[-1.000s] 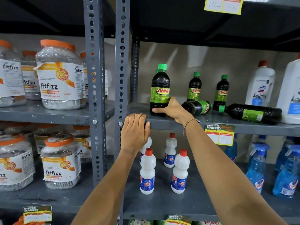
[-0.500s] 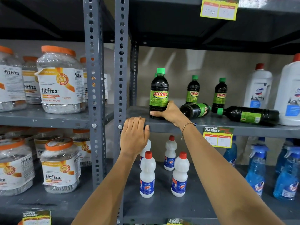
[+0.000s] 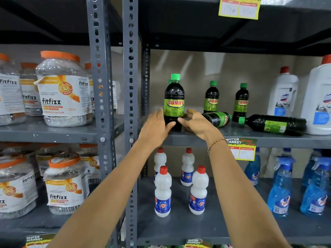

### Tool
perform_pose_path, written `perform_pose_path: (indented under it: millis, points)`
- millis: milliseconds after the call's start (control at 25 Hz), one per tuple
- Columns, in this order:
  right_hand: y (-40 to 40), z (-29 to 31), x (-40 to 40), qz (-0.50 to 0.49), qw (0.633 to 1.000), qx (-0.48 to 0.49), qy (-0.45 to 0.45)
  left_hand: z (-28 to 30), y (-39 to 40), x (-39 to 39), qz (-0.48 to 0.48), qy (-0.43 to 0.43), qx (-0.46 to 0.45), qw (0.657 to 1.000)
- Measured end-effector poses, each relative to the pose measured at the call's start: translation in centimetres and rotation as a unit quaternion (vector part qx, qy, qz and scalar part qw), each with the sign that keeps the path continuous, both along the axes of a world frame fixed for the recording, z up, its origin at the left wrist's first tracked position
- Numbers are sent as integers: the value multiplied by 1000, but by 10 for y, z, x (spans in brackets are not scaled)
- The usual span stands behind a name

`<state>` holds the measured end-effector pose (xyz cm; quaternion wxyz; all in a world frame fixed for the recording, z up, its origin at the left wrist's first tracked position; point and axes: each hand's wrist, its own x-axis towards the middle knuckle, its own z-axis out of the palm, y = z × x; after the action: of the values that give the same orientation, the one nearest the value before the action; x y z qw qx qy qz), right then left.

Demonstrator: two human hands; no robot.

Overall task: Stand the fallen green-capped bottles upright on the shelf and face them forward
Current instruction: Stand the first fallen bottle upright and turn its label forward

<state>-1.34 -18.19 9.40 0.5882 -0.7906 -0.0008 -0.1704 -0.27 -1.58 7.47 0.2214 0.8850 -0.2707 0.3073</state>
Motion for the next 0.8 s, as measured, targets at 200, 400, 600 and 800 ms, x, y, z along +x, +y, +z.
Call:
perform_pose_path:
  millis: [200,400,600,800]
  points:
    - [3,-3,3,-31,999,-1,-26,26,-8,25,-153,321,-213,910]
    - [4,-3,4,-41,999,12,-24,20,-9,34,-181,303,-237,905]
    - [5,-2,-8,-21,999,2,-25,20,-3,23,-191,286,-242,907]
    - [5,-2,-26,5,999,1,-32,17,7,10,-219,270,-266,899]
